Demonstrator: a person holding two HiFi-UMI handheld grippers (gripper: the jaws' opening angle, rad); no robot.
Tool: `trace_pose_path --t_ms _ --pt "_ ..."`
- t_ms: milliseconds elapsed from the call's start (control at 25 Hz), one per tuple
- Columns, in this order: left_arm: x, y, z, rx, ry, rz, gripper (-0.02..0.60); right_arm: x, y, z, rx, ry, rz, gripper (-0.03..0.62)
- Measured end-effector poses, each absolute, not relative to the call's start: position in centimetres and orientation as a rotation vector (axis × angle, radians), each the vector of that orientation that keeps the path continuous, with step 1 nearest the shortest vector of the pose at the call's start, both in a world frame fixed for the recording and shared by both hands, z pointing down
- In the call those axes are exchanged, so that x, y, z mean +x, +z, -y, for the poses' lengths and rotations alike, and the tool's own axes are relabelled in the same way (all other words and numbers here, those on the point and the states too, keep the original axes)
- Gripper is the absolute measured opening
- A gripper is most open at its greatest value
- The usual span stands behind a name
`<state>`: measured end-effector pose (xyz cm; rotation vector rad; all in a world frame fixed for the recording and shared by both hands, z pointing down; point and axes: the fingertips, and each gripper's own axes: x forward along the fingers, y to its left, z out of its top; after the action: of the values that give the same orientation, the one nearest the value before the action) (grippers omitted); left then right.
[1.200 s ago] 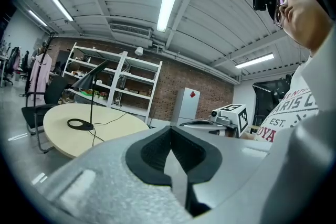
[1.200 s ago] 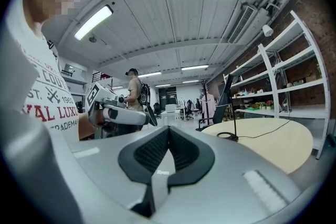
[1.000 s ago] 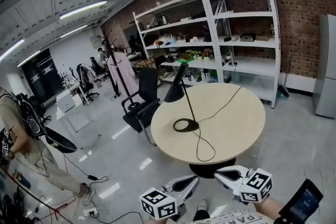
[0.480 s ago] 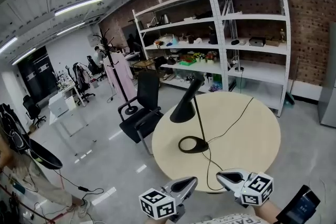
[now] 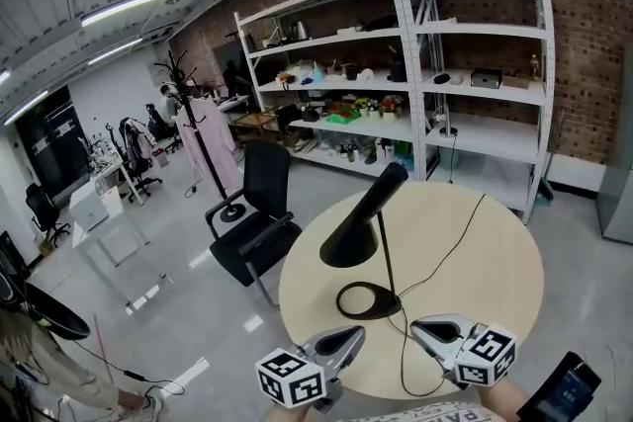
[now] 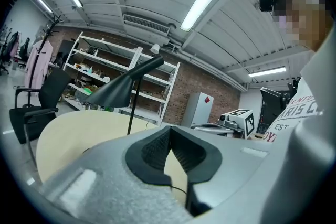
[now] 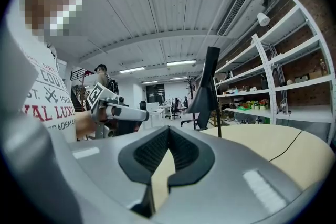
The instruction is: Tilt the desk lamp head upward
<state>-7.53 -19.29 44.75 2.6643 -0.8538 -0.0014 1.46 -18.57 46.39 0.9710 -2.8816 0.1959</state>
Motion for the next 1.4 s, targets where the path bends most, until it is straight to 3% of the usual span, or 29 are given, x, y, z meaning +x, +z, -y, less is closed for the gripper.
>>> trace_pose_path --t_ms 280,920,1400 --pt "-11.0 45.1 23.8 2.609 -0.055 0.923 0.002 2.9 48.1 20.8 1.058 0.219 2.838 0.006" --pt "-11.2 46.3 27.4 2.545 -0.079 0.909 0.002 1.8 47.3 27.0 1.02 0.164 2.832 0.012" --pt "-11.0 49.3 29.8 2.465 -0.064 0.837 0.002 0.1 50.3 35.9 1.06 0.123 2.716 0.118"
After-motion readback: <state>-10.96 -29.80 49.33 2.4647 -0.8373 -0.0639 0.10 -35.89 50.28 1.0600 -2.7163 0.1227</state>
